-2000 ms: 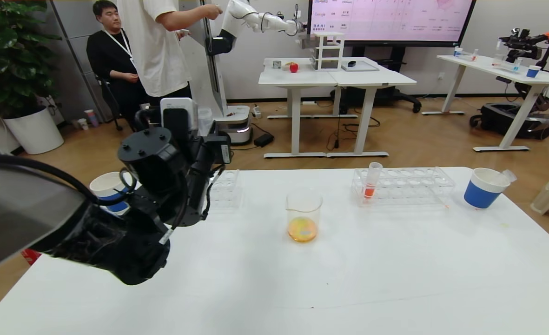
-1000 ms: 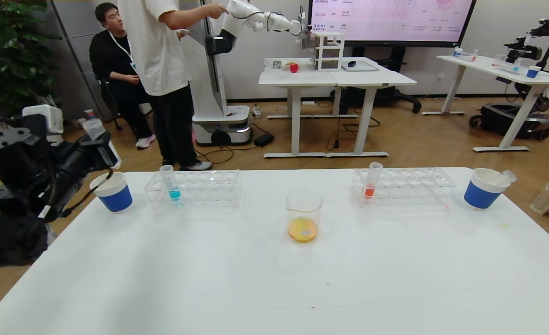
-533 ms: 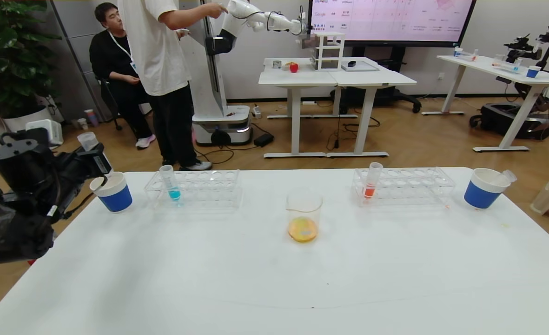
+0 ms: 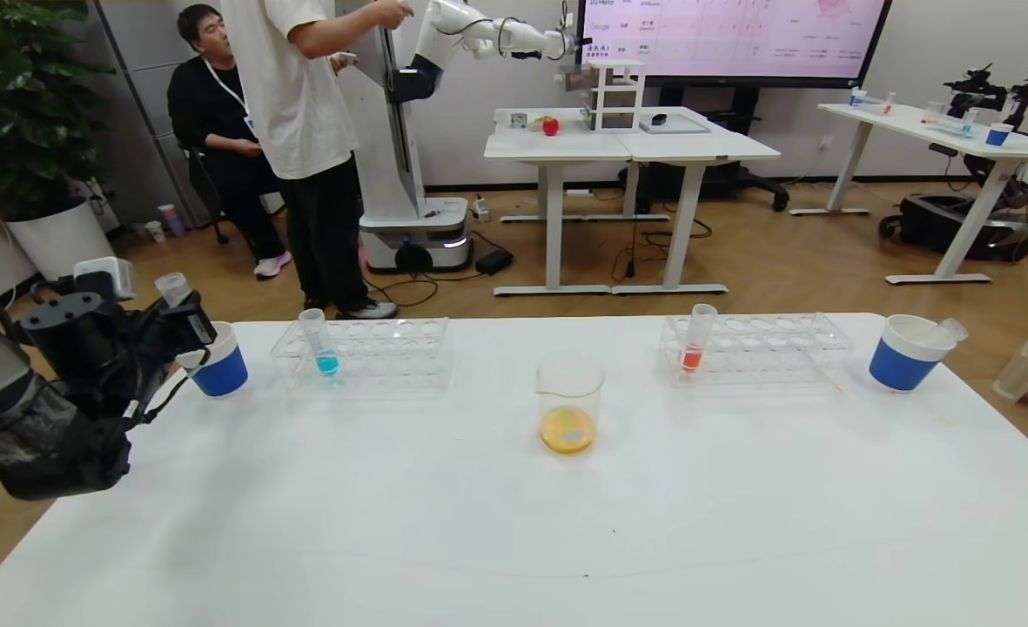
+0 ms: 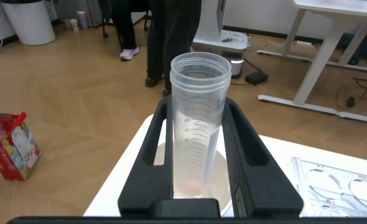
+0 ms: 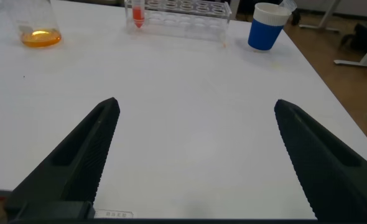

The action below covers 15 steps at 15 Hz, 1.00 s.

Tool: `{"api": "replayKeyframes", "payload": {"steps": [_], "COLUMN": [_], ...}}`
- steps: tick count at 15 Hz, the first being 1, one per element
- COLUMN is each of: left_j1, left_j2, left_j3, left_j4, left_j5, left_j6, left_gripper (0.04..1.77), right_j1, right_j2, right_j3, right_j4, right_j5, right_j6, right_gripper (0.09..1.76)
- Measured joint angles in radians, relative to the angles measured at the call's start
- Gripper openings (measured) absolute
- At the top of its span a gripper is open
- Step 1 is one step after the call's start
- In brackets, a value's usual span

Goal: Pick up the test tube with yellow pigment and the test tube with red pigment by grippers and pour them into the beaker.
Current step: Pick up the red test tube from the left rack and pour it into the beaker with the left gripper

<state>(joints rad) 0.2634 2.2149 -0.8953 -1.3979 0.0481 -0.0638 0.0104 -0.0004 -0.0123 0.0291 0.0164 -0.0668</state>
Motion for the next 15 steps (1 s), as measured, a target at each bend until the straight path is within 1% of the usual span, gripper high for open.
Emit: {"api": "replayKeyframes", "payload": {"steps": [5,9,10,11,12,13,14,15], "left_j1": [0.005,0.009,0.008,0.009,0.009,0.008,0.007,0.009], "left_j2": [0.056,0.070,0.071,0.072,0.073,0.074,0.074,0.074], "left_j3": [-0.010,-0.002,-0.004,-0.005,-0.005,-0.004,-0.004,-0.004], "left_j4": [-0.035,-0.039,-0.043,-0.056,-0.064,-0.066,-0.067,-0.073], "left_j5": [0.001,0.002,0.001,0.001,0.001,0.000,0.001,0.000], "left_j6": [0.000,0.002,0.003,0.004,0.005,0.007,0.007,0.008], "left_gripper": [0.50,0.50,0.57,0.81,1.18,1.51,1.70,1.75], "right_j1": [0.000,0.000,0.000,0.000,0.000,0.000,0.000,0.000], "right_j2": [0.000,0.000,0.000,0.000,0.000,0.000,0.000,0.000], "right_j3": [0.000,0.000,0.000,0.000,0.000,0.000,0.000,0.000], "right_j4": [0.000,0.000,0.000,0.000,0.000,0.000,0.000,0.000], "right_j5": [0.000,0.000,0.000,0.000,0.000,0.000,0.000,0.000], "right_j6": [0.000,0.000,0.000,0.000,0.000,0.000,0.000,0.000], "right_gripper": [1.74,1.74,1.74,1.74,1.74,1.74,1.74,1.74]}}
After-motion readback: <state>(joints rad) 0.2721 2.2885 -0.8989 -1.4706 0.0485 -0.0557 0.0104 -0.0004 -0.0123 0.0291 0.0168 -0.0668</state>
